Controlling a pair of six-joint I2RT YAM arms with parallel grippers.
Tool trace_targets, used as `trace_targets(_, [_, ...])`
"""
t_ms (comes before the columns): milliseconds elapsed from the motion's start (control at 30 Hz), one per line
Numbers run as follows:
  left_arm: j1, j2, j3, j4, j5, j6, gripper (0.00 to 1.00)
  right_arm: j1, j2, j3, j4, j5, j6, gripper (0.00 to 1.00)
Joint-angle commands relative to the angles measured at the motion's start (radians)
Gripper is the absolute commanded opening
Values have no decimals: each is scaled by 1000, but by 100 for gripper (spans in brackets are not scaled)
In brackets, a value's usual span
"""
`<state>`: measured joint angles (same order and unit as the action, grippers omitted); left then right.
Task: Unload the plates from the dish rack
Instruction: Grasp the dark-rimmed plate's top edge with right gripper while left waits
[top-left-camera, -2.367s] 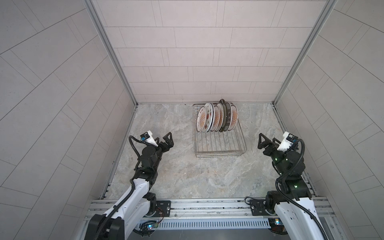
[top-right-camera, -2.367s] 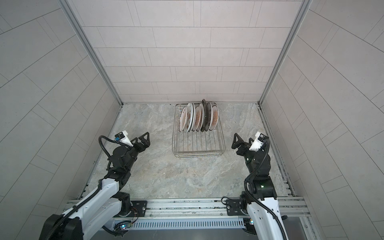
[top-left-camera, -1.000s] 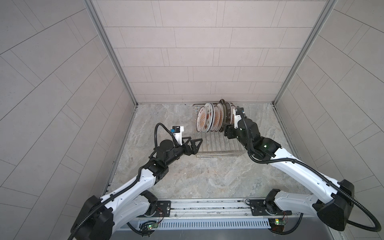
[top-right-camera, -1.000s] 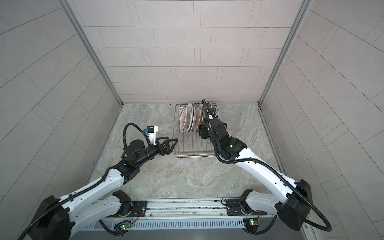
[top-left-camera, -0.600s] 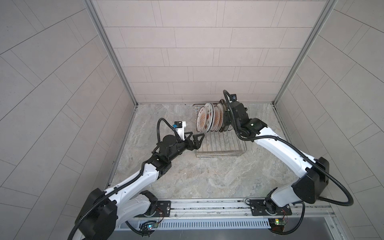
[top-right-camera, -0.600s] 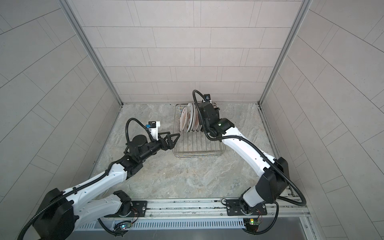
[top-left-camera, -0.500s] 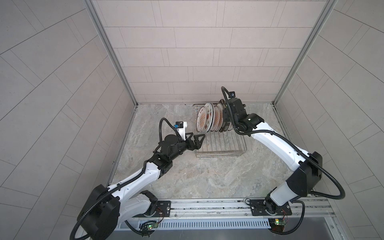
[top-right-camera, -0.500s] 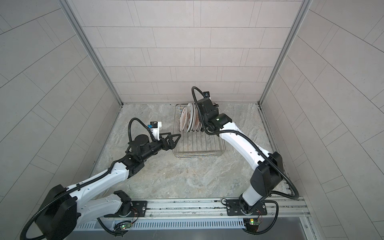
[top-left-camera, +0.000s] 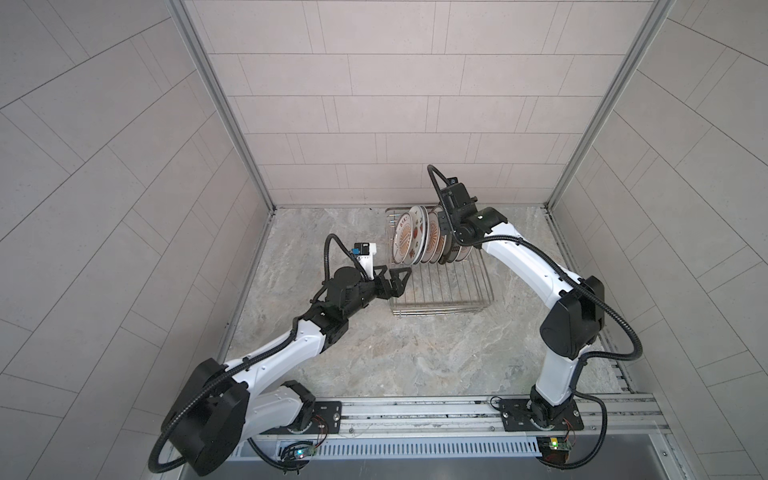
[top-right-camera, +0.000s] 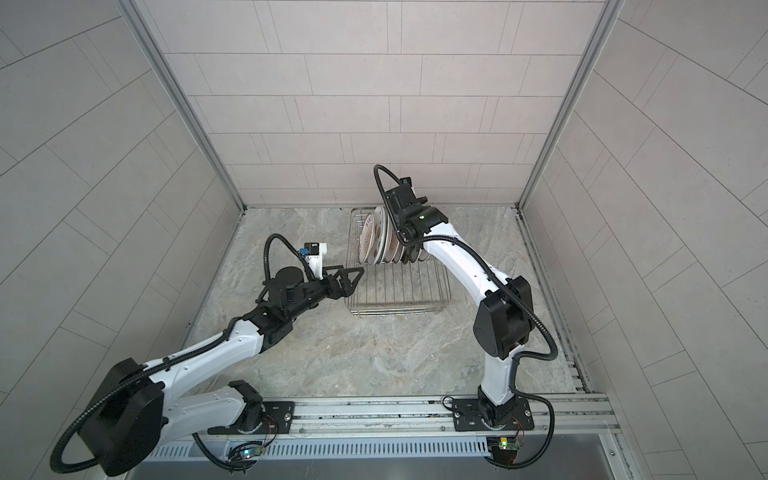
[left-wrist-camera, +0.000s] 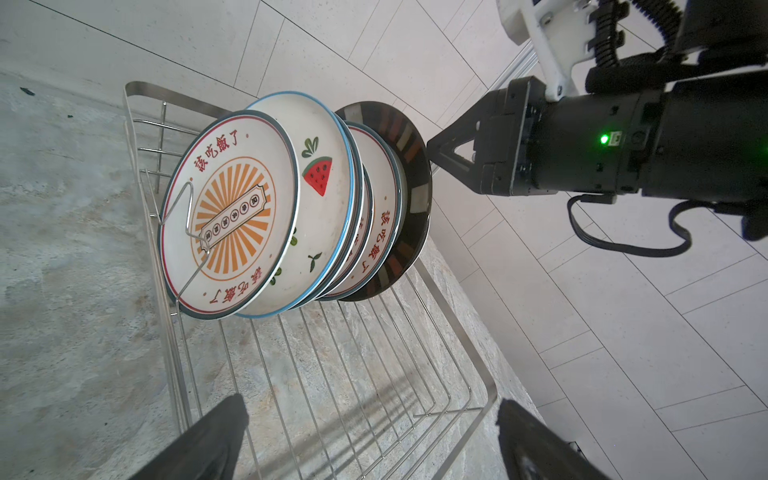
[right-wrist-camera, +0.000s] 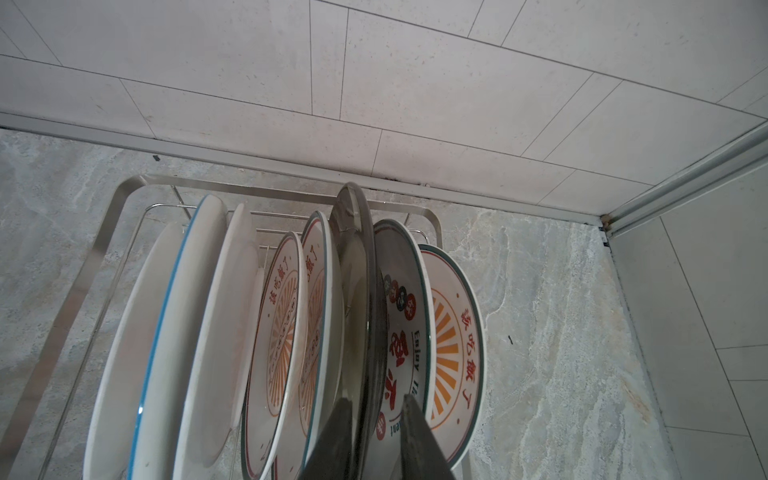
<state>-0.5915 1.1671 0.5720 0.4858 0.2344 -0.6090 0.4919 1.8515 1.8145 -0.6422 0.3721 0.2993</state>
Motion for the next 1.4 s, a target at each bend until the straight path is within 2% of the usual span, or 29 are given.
trace_targets(0, [-5, 6, 30, 26, -6, 11, 100, -9, 28, 51, -73, 23, 12, 24])
trace_targets(300, [-5, 50, 53, 36, 32, 18, 100, -39, 104, 115, -105, -33, 17, 21])
trace_targets(433, [-5, 74, 53, 85, 88, 18, 100, -43, 155, 178, -144, -9, 20, 21])
trace_targets(633, [-5, 98, 62, 86, 95, 16, 100, -43, 201, 228, -173, 25, 27, 22])
trace_targets(1033, [-5, 88, 58, 36, 6, 17, 100, -37, 295, 329, -241, 71, 43, 19])
trace_targets(1067, [-4, 87, 56, 37, 3, 17, 100, -37, 299, 334, -244, 72, 42, 14])
trace_targets(1367, [-5, 71, 45, 12, -41, 16, 100, -8, 278, 357, -240, 168, 30, 9])
